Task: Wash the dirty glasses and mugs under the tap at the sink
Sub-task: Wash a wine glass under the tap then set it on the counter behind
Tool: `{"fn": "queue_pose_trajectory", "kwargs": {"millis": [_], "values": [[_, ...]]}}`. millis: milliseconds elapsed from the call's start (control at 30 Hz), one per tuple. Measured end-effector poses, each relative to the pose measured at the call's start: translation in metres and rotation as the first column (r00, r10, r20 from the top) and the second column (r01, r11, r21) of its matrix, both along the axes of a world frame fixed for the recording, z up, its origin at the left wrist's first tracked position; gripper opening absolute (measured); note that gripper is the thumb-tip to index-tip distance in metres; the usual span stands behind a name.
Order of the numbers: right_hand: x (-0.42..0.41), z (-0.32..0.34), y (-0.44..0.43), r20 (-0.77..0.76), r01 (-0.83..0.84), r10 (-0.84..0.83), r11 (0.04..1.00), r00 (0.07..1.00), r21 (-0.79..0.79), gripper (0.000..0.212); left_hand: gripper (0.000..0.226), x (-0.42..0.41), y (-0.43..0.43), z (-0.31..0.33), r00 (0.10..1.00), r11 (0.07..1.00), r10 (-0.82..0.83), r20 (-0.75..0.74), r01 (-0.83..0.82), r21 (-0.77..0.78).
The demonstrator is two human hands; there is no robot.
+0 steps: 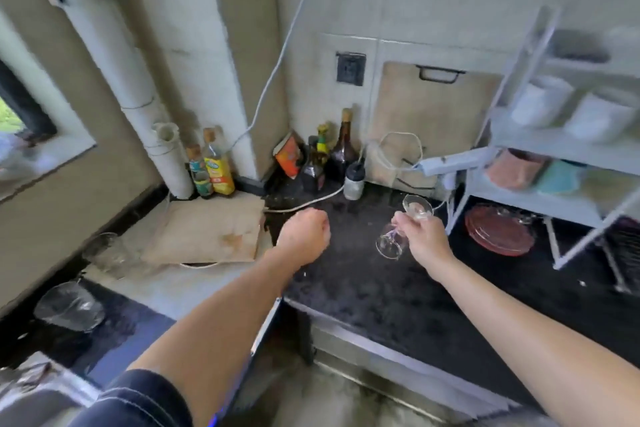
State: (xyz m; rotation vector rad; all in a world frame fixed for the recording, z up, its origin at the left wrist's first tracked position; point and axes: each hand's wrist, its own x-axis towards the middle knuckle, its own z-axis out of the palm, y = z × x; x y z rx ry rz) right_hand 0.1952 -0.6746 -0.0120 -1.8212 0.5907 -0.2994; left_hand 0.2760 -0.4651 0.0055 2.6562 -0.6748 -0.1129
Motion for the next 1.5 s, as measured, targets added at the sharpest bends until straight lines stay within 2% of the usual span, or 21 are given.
{"fn": "queue_pose_trajectory", "kwargs": {"millis": [233,333,533,667,800,933,1033,1167,1267,1367,1500], "values": [[-0.089,-0.027,-0.174,-0.072,0.189,-0.187,0.982,0.98,0.024,0.034,0.022,-0.053,-0.207,-0.008,0.974,0.973,-0.226,-0.019,0.226,0.037],[-0.126,-0.038,-0.239,-0.123,0.31,-0.299,0.947,0.946,0.085,0.039,0.022,-0.083,-0.286,-0.009,0.942,0.942,-0.334,-0.038,0.336,0.029],[-0.184,-0.053,-0.336,-0.258,0.4,-0.358,0.907,0.897,0.131,0.024,0.019,-0.128,-0.409,-0.008,0.836,0.836,-0.547,-0.032,0.548,0.028],[-0.218,-0.059,-0.387,-0.264,0.427,-0.419,0.904,0.869,-0.026,0.025,0.023,-0.144,-0.479,-0.007,0.749,0.748,-0.663,-0.01,0.663,0.017],[-0.252,-0.059,-0.444,-0.31,0.461,-0.524,0.85,0.793,-0.256,0.027,0.027,-0.156,-0.55,-0.003,0.687,0.684,-0.725,0.046,0.726,-0.074],[-0.282,-0.058,-0.498,-0.34,0.503,-0.625,0.774,0.702,-0.385,0.028,0.035,-0.17,-0.608,0.0,0.688,0.667,-0.711,0.147,0.726,-0.169],[-0.298,-0.063,-0.538,-0.346,0.548,-0.671,0.739,0.656,-0.393,0.029,0.038,-0.178,-0.643,0.001,0.694,0.672,-0.678,0.243,0.719,-0.179],[-0.31,-0.077,-0.599,-0.365,0.553,-0.674,0.737,0.642,-0.388,0.031,0.04,-0.183,-0.685,-0.002,0.712,0.7,-0.591,0.378,0.686,-0.197],[-0.309,-0.084,-0.645,-0.347,0.531,-0.662,0.745,0.665,-0.404,0.036,0.052,-0.188,-0.706,-0.01,0.775,0.772,-0.496,0.39,0.6,-0.21],[-0.303,-0.094,-0.685,-0.342,0.504,-0.65,0.751,0.678,-0.427,0.045,0.06,-0.197,-0.716,-0.021,0.817,0.784,-0.439,0.375,0.552,-0.284],[-0.288,-0.113,-0.723,-0.386,0.513,-0.649,0.758,0.655,-0.403,0.04,0.057,-0.202,-0.723,-0.029,0.872,0.798,-0.343,0.348,0.467,-0.381]]}}
